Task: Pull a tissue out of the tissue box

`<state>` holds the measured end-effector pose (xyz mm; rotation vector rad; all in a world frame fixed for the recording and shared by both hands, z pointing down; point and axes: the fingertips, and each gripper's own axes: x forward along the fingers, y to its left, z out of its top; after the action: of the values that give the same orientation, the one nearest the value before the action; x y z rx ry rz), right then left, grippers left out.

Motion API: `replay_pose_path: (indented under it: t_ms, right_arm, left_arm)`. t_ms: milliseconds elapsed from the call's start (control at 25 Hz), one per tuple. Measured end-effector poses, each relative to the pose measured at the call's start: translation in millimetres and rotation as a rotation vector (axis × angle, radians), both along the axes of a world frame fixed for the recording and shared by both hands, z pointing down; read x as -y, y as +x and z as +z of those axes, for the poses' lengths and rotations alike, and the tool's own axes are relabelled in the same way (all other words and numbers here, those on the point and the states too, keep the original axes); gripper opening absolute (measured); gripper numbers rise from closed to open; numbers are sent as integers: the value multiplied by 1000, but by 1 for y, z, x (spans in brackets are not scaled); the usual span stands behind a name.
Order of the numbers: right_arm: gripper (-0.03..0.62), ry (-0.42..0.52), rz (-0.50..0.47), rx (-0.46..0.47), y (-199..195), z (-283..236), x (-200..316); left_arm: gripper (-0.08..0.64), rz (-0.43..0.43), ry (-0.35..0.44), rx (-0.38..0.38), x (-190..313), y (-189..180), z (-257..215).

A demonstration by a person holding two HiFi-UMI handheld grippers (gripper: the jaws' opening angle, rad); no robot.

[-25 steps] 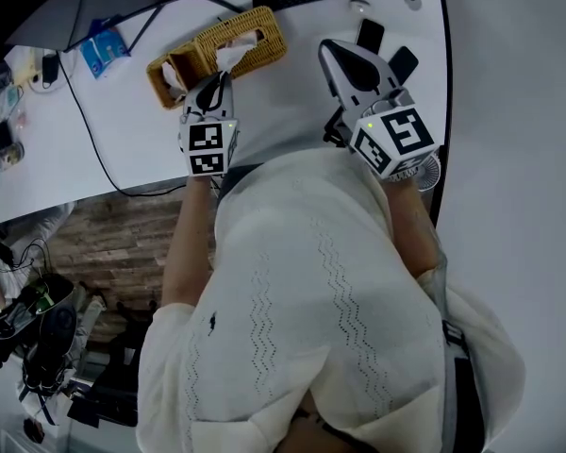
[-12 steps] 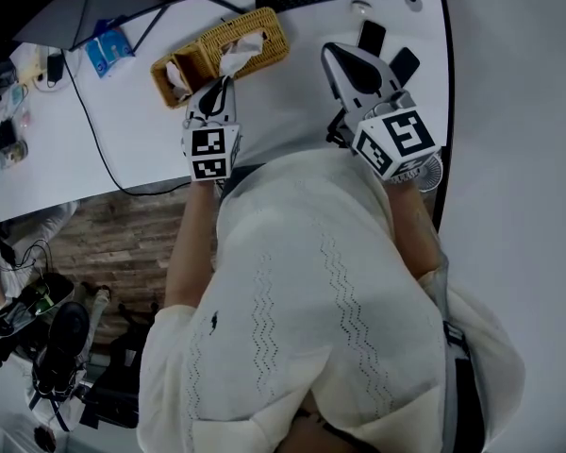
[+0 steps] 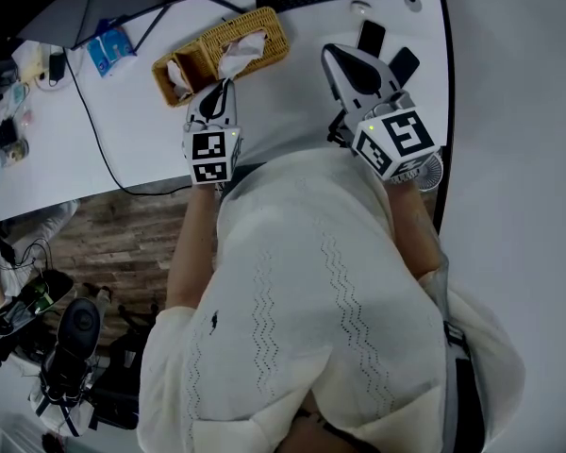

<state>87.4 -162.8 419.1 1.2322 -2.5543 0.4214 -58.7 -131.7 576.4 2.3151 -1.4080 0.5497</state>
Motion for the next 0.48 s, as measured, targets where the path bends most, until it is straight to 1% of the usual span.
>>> replay_pose_path:
  t_ms: [480]
  right_arm:
    - [2, 1, -9, 3, -3, -2, -7]
  left_arm:
    - [14, 1, 6, -3, -10, 0, -6]
